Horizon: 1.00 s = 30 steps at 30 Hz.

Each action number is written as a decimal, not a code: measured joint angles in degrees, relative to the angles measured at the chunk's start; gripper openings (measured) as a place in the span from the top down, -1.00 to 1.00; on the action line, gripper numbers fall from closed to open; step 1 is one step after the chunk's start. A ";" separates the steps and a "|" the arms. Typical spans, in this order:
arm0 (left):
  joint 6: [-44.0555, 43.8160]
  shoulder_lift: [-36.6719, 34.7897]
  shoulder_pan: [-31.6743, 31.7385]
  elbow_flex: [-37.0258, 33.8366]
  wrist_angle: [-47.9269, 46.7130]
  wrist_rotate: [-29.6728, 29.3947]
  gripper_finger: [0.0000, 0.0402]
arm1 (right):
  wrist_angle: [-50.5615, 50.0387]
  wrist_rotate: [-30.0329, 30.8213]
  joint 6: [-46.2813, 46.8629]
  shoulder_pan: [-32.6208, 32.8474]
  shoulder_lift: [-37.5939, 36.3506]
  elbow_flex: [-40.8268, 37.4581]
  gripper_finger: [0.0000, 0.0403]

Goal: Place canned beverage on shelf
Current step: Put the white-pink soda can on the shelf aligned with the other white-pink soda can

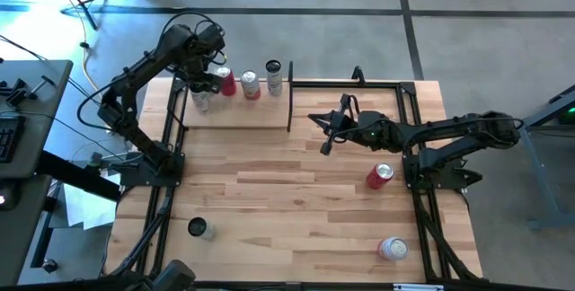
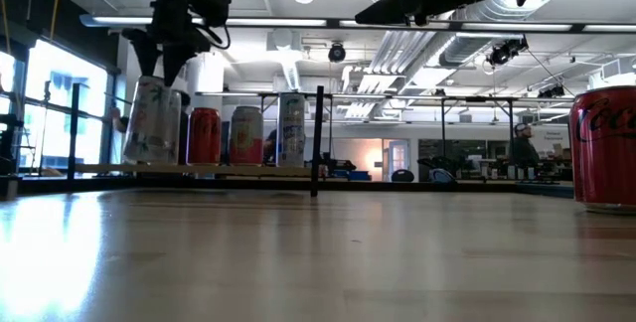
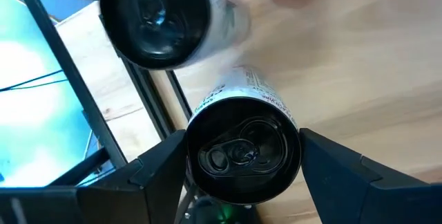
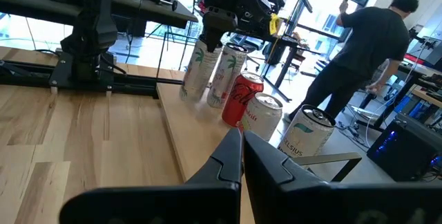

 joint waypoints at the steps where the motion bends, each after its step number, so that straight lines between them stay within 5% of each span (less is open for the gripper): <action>1: 0.00 -0.11 0.18 0.00 0.25 0.02 -0.19 | -0.01 -0.01 -0.02 -0.01 0.00 0.00 1.00; 30: -1.53 -0.62 2.22 -2.26 2.41 1.15 -0.20 | -0.43 -0.01 -0.02 0.00 0.00 0.00 1.00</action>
